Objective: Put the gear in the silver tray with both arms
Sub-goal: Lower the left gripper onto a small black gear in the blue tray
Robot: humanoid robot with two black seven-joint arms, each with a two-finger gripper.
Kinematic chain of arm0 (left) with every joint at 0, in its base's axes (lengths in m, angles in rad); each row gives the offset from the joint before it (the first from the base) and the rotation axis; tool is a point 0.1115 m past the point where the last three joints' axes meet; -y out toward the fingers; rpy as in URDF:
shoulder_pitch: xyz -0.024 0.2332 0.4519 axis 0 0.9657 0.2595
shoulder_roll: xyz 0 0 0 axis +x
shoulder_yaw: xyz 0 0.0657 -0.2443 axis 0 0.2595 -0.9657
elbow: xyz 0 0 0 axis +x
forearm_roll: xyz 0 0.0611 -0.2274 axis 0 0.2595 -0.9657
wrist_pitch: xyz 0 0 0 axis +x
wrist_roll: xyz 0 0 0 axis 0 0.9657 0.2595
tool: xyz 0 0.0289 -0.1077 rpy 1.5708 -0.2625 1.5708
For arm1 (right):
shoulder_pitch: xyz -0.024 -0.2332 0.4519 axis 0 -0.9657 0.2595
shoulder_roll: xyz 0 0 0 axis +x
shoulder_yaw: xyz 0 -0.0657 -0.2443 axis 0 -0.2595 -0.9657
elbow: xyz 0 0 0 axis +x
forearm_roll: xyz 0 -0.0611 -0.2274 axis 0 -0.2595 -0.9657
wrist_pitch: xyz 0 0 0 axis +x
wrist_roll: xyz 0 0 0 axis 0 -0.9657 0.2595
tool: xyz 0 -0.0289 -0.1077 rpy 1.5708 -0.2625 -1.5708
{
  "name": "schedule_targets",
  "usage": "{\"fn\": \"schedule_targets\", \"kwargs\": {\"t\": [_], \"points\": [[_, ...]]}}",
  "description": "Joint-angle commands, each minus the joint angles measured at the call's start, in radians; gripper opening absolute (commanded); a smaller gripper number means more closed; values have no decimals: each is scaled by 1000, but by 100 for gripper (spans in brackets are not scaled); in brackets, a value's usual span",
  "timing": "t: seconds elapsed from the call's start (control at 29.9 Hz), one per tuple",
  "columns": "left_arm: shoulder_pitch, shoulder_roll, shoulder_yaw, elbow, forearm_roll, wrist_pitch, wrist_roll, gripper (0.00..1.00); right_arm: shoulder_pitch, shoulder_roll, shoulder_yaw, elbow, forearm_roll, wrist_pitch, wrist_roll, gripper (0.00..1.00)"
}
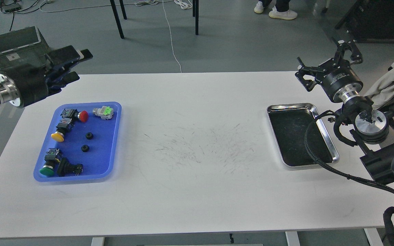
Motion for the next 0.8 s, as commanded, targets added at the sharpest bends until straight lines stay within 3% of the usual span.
{"fn": "schedule_targets", "kwargs": {"t": [0.0, 0.33, 0.5, 0.77], "points": [[1, 0, 35, -5, 167, 10, 4, 99, -2, 1, 0, -1, 0, -1, 1, 99], [6, -84, 142, 47, 551, 14, 10, 99, -2, -1, 0, -1, 0, 1, 0, 99], [7, -120, 187, 116, 707, 56, 9, 98, -2, 1, 0, -1, 0, -2, 0, 99], [9, -196, 260, 240, 747, 112, 9, 97, -2, 2, 0, -5, 0, -5, 0, 99]]}}
